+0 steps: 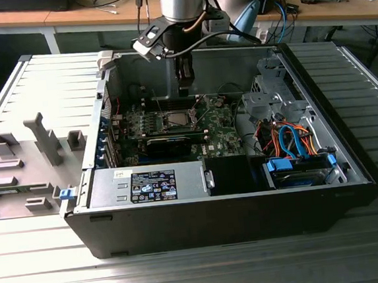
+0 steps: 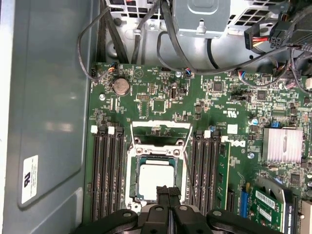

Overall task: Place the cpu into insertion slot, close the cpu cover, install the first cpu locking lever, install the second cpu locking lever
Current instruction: 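Close the cpu cover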

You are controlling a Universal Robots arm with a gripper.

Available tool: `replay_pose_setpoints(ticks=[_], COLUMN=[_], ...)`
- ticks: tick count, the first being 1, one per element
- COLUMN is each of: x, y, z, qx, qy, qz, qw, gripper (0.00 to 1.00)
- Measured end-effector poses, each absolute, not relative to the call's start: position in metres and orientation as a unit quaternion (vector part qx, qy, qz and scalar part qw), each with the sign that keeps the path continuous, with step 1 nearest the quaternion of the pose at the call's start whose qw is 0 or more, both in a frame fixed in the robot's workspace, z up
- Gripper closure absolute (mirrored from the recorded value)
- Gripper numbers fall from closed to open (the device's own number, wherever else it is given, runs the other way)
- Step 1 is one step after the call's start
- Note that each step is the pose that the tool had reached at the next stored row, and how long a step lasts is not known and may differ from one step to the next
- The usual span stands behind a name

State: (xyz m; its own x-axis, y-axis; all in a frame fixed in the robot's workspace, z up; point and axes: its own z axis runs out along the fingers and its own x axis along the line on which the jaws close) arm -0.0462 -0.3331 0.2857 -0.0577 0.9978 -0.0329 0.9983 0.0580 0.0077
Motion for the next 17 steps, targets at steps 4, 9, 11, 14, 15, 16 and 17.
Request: replay_pose_setpoints(ticks=[4,9,11,14,15,16,17], x=[-0.042,-0.035,-0.033,-0.031,-0.03,-0.029,-0.028], y=[-0.333,-0.333,-0.333,-0.333,-0.333,-0.333,-0.333], z=[0.286,0.286,0.286,0.286,0.286,0.286,0.286], qx=[0.686,0.686,0.686,0.686,0.686,0.686,0.686], qy=[0.727,0.727,0.727,0.727,0.727,0.727,0.727], qz=[-0.008,-0.008,-0.008,-0.009,-0.008,-0.008,-0.008], qw=[0.015,0.015,0.015,0.015,0.015,0.015,0.015], gripper=[0.89,0.89,0.89,0.89,0.89,0.89,0.89])
